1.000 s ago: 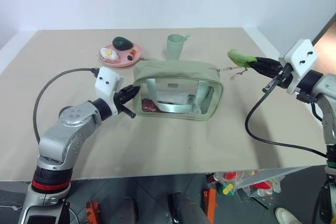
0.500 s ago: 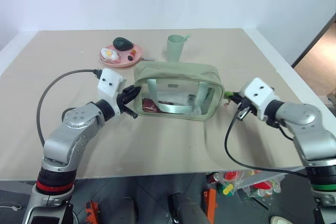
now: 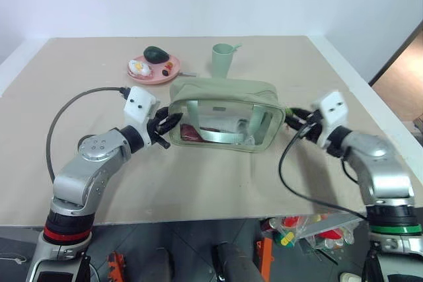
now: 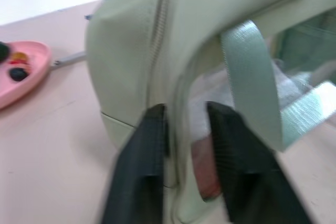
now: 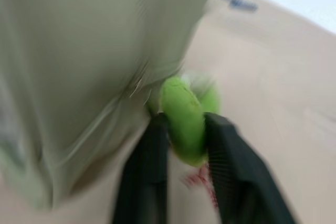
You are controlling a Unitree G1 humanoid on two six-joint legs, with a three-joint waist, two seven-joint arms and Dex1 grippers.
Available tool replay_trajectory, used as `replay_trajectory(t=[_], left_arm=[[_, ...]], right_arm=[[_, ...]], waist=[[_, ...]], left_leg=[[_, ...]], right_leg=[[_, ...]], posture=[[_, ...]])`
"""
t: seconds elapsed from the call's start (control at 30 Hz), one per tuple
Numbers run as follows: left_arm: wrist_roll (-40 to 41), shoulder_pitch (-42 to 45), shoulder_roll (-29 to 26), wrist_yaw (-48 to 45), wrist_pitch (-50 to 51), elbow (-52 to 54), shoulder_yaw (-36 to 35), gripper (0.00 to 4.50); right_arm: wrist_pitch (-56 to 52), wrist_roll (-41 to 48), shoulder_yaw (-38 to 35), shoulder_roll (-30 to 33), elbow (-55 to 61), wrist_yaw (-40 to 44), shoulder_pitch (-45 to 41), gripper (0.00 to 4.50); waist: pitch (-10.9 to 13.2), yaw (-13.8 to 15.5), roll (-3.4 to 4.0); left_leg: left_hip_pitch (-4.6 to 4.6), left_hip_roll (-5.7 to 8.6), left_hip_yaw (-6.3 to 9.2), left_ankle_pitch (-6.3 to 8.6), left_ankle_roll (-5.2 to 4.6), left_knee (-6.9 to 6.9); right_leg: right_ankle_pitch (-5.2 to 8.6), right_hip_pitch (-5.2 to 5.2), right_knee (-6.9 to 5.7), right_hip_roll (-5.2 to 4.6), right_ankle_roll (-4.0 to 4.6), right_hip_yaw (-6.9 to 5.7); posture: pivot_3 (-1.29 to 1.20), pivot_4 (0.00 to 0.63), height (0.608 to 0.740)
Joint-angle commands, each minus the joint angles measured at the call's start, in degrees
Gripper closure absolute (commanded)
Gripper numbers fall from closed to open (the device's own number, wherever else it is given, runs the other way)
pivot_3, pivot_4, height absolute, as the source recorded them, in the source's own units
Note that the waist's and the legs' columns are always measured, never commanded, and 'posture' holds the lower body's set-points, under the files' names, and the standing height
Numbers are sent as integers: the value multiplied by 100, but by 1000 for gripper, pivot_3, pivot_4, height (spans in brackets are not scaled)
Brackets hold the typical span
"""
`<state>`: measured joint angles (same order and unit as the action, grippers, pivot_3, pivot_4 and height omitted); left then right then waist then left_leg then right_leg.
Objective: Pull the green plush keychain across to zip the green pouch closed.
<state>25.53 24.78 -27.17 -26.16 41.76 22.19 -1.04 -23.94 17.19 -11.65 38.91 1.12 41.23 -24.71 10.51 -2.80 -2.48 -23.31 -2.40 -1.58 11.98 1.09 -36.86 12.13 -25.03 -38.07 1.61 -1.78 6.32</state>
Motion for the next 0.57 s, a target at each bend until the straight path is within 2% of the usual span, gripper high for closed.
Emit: replay_trajectory(t=[0.03, 0.2, 0.33, 0.4, 0.5, 0.57], left_arm=[[150, 84, -191, -229, -78, 69, -307, 1789], [552, 77, -349, -545, -144, 71, -789, 12], [1299, -89, -416, -787, -113, 295, -1532, 12], [1428, -441, -597, -973, -87, 468, -1692, 12], [1117, -1246, -867, -1166, -383, 613, -1642, 12], [620, -1714, -889, -1143, -962, 528, -1585, 12]], right_arm=[[-347, 878, -636, 190, 599, 366, 5, 1791], [-910, 1790, -1050, 285, 1444, 567, 360, 7], [-1683, 2988, -1444, 195, 2174, 296, 553, 7], [-1881, 3287, -1439, 355, 2495, 497, 891, 7], [-1544, 2908, -1159, 494, 2768, 798, 1600, 7], [-1221, 2613, -1018, 336, 2739, 708, 1898, 7]], waist=[[0, 2, 0], [0, -4, 0], [1, -13, 2], [0, -16, 1], [-3, -5, -1], [-2, -3, -1]], left_leg=[[0, 0, 0, 1, -1, 2], [1, -10, 5, 1, -2, 15], [2, -13, 4, 1, -2, 16], [2, -15, 3, 1, -1, 15], [10, -14, 4, 6, 0, 22], [6, -12, 2, 6, 0, 19]], right_leg=[[1, -2, 0, 1, -1, 0], [5, -6, -1, 12, 6, -7], [5, -10, -3, 14, 9, -8], [5, -10, -3, 15, 9, -7], [21, -1, -1, 9, 16, -12], [23, -4, -1, 4, 17, -12]], posture=[[0, 150, 740], [0, 150, 740], [0, 150, 740], [0, 150, 740], [0, 150, 740], [0, 150, 740]])
